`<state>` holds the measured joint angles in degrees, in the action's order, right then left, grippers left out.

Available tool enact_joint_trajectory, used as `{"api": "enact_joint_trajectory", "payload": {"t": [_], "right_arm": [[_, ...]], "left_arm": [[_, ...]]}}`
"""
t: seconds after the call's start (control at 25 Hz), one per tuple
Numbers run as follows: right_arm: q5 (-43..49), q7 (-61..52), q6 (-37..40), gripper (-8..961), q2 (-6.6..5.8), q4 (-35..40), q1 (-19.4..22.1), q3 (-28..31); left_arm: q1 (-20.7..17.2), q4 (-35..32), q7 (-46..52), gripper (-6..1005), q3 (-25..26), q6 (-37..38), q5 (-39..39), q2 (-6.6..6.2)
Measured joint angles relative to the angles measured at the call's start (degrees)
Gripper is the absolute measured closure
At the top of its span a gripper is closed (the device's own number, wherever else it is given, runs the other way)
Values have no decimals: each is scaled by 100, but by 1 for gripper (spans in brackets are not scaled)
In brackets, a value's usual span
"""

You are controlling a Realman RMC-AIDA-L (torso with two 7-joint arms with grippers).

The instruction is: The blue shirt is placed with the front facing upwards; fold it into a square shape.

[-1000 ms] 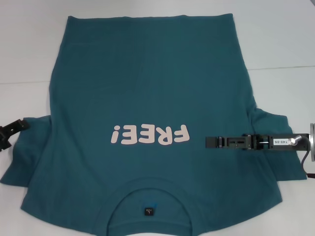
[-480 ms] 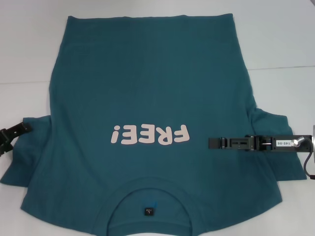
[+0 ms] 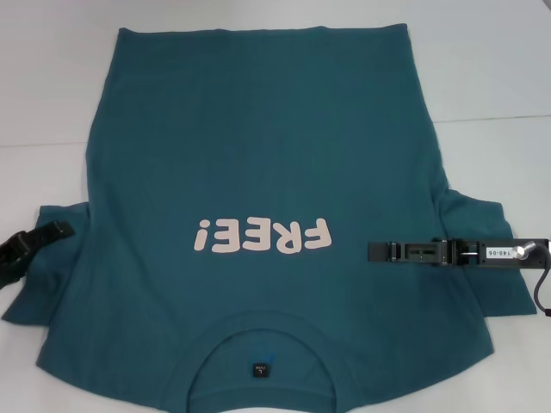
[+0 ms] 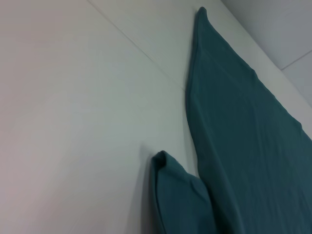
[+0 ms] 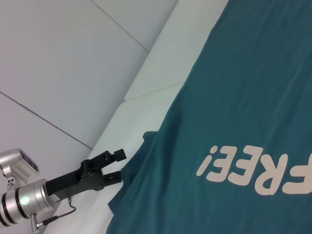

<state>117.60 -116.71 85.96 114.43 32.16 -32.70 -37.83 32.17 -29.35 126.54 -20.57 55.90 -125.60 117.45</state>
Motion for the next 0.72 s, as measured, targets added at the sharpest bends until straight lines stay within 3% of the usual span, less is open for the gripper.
{"api": "enact_joint_trajectory", "payload": {"t": [0.48,0.72], "right_arm": [[0,0,0,39,-8,0,70,117],[0,0,0,39,-9,9,88,175]], "left_arm": [[82,-40,379,91,-3,46,-148,-51],[108,-111,580,315,-9,52,-363,-59]]}}
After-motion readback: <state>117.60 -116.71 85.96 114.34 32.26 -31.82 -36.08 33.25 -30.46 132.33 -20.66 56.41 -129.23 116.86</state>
